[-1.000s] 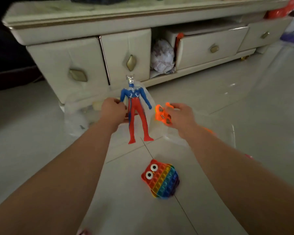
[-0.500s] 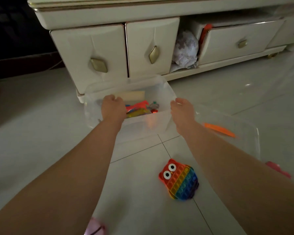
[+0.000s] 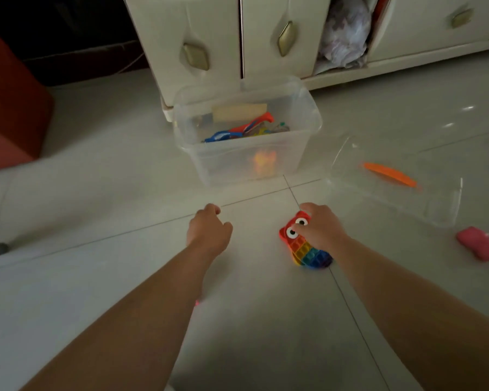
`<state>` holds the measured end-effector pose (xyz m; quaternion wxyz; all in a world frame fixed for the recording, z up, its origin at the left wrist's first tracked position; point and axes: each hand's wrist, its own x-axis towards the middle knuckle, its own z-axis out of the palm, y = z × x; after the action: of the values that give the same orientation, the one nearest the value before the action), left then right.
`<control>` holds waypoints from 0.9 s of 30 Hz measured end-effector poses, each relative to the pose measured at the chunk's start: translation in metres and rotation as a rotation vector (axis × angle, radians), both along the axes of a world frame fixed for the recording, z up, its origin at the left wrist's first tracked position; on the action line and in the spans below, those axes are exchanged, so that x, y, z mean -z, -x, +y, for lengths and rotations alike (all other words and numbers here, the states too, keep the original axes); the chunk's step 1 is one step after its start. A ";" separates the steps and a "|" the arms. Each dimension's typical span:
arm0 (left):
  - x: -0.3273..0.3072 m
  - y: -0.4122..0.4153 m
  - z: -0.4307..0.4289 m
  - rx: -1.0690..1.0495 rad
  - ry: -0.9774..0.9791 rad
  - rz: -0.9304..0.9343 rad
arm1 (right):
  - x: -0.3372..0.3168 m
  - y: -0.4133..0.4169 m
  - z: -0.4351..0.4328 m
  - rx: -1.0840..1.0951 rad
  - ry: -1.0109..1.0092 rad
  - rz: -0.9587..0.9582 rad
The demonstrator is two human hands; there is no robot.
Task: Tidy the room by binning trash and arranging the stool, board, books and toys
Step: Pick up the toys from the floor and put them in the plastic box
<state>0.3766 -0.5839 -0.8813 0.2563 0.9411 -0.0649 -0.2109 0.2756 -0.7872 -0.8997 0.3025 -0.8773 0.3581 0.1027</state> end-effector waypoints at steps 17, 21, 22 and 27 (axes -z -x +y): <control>0.053 0.043 0.078 0.051 -0.394 0.189 | 0.057 0.022 0.005 -0.120 0.124 0.280; 0.056 0.045 0.067 0.039 -0.318 0.171 | 0.055 0.021 0.000 -0.175 0.206 0.321; 0.056 0.045 0.062 0.043 -0.287 0.156 | 0.055 0.021 -0.002 -0.161 0.196 0.335; 0.057 0.045 0.041 0.070 -0.156 0.143 | 0.056 0.026 -0.004 -0.099 0.127 0.323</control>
<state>0.3313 -0.5428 -0.9385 0.1787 0.9379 -0.0626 -0.2907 0.2498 -0.7916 -0.9560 0.1797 -0.8833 0.3643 0.2340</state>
